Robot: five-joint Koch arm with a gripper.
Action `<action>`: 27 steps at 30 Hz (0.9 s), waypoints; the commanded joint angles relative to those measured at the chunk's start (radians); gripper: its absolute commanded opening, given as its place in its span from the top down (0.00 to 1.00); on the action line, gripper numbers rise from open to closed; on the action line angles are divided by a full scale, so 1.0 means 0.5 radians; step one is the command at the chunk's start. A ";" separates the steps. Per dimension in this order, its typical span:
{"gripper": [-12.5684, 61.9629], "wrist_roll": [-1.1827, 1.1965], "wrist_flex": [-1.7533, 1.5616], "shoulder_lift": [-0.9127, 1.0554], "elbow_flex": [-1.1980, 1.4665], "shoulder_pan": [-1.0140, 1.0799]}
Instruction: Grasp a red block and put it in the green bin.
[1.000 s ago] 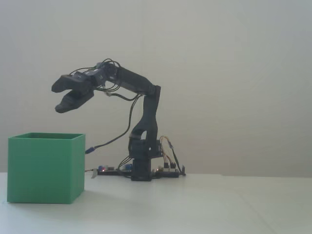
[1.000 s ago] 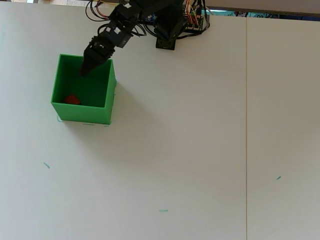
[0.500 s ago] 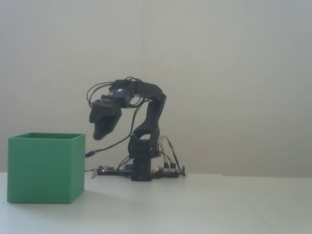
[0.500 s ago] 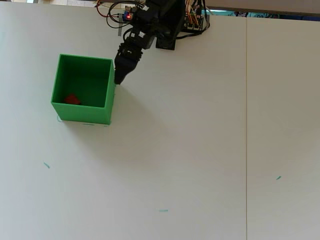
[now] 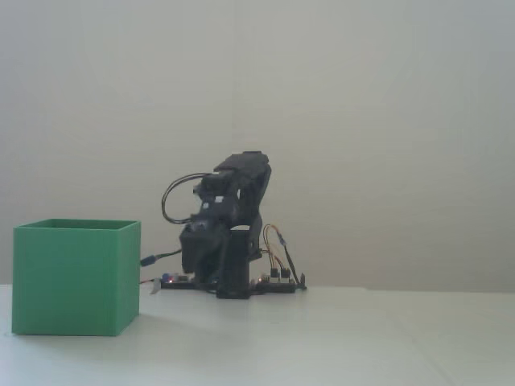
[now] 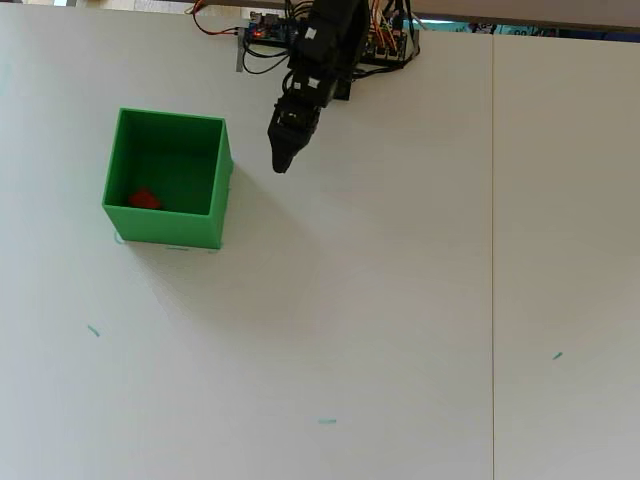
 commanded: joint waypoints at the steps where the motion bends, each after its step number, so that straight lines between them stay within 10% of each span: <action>1: 0.38 -0.003 -0.356 0.172 0.120 -0.043; 27: 0.38 -0.003 -1.129 0.178 1.111 -0.601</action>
